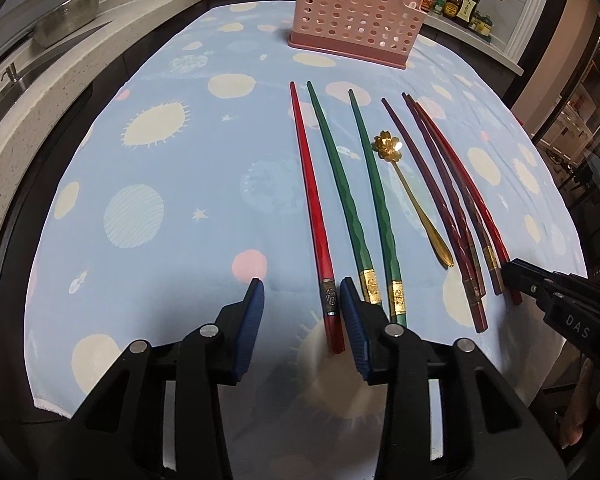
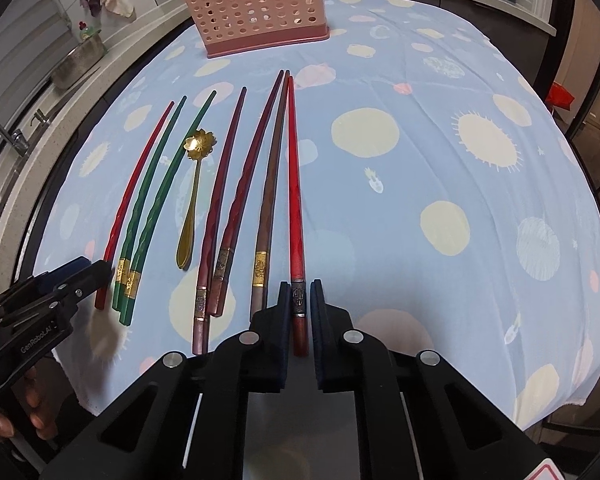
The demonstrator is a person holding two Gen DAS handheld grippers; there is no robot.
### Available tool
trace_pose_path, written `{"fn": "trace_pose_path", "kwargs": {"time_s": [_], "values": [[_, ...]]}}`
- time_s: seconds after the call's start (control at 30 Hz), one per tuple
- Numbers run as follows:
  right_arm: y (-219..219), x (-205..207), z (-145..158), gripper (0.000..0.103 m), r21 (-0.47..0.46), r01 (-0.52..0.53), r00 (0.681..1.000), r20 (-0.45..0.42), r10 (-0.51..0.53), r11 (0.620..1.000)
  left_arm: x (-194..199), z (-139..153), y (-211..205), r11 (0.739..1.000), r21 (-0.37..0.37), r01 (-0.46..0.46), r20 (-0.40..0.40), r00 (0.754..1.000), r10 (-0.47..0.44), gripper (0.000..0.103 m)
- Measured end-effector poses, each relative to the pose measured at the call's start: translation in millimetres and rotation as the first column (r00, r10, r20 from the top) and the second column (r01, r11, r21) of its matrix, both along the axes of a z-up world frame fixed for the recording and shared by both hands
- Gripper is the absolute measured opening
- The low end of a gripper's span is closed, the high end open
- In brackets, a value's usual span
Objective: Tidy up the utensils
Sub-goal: 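Grasp a bright red chopstick with the left tool while the right tool grasps another red chopstick, then lift both red chopsticks and carry them above the pink holder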
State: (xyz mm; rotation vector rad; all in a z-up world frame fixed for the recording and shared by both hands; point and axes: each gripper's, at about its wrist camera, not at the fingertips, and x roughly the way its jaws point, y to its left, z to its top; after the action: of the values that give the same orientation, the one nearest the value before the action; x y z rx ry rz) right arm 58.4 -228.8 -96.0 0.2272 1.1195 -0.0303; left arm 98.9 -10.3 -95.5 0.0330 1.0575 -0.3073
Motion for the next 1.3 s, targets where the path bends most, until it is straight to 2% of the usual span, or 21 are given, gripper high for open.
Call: {"fn": "trace_pose_path", "kwargs": {"time_s": [0.07,0.2,0.27,0.47,0.63,1.0,1.3], "values": [[0,0,0,0.007,0.004,0.002,1.000,0.002,-0.002,1.000,-1,0,-1,1.000,-0.006,0.008,0.000,1.000,-0.008,0.030],[0,-1,1,0.007,0.008,0.004,1.000,0.009,-0.004,1.000,-1,-1,-2,0.999,-0.028,0.021,-0.008,1.000,-0.021,0.013],[-1,-2,3,0.007,0.009,0.006,1.000,0.013,-0.006,1.000,-1,-1,-1,0.999,-0.041,0.021,-0.011,1.000,-0.022,0.009],[-1,-6,11,0.007,0.009,0.008,0.999,0.040,-0.008,1.000,-3,2,3,0.998,-0.055,0.014,-0.006,1.000,-0.015,0.008],[-3,-9,26,0.007,0.021,0.017,0.997,0.079,-0.019,1.000,-5,17,6,0.997,-0.072,0.002,0.023,1.000,0.000,0.008],[-22,4,94,0.007,0.043,0.056,0.968,0.244,-0.065,0.998,13,84,19,0.990,-0.135,-0.030,0.157,0.986,0.051,0.007],[-46,39,151,0.007,0.057,0.082,0.920,0.379,-0.098,0.995,56,154,21,0.981,-0.190,-0.040,0.305,0.947,0.098,0.007]]}}
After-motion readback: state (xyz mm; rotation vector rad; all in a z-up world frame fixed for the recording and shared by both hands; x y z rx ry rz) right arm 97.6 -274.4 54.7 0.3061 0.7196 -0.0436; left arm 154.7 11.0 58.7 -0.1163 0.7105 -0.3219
